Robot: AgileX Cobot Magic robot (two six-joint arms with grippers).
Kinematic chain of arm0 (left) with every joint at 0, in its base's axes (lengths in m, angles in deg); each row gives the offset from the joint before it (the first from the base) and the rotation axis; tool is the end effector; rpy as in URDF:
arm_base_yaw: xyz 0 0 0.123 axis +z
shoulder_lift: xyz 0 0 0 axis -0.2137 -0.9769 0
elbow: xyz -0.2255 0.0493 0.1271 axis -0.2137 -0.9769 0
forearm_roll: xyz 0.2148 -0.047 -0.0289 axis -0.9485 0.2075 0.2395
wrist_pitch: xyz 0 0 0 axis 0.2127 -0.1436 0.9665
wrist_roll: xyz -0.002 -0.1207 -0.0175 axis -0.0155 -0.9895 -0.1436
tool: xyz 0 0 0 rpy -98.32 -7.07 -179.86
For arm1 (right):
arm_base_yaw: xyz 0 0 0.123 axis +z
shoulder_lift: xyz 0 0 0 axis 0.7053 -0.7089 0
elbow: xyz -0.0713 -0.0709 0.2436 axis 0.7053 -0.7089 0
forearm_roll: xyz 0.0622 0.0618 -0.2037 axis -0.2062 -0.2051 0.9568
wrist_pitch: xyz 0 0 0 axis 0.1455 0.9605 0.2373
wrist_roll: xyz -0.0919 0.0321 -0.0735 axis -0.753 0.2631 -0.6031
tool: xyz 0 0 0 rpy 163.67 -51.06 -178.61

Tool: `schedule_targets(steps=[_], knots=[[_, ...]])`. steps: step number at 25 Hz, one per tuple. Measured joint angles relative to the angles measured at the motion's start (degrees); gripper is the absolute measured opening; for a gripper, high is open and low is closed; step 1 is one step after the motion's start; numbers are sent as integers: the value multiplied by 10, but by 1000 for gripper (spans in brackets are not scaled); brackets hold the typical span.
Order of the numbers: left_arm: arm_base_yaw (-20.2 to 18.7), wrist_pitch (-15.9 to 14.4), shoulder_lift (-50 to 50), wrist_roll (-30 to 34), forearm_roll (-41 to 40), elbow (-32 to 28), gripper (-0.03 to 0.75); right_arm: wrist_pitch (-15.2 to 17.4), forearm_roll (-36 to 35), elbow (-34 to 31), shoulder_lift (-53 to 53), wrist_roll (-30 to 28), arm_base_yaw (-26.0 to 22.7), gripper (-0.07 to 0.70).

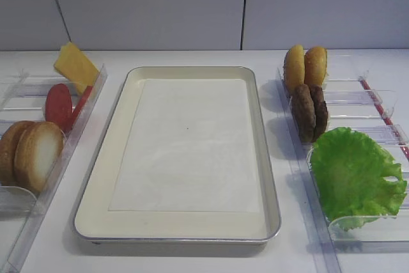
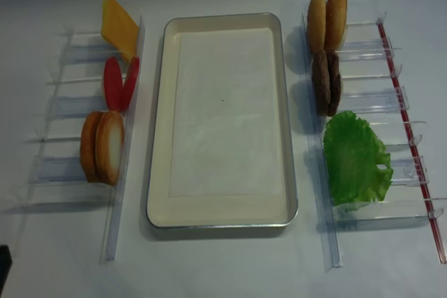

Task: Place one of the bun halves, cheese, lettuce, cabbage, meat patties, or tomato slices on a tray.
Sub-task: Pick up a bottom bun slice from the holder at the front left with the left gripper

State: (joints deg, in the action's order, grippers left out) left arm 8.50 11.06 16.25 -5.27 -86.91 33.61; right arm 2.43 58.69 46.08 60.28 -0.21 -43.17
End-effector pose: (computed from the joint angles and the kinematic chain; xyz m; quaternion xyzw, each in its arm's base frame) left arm 0.0125 0.0037 0.2690 0.0268 0.8651 0.0036 0.5008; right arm 0.0142 -0.0073 0.2357 0.0220 0.8685 -0.0092 0.4951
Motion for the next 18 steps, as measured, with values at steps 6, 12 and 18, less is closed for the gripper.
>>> schedule_targets(steps=[6, 12, 18], knots=[[0, 18, -97, 30, 27, 64, 526, 0, 0, 0, 0, 0, 0, 238], [0, 33, -176, 33, 51, 103, 526, 0, -1, 0, 0, -2, 0, 238], [0, 36, -247, 46, 95, 136, 526, 0, -1, 0, 0, -2, 0, 238]])
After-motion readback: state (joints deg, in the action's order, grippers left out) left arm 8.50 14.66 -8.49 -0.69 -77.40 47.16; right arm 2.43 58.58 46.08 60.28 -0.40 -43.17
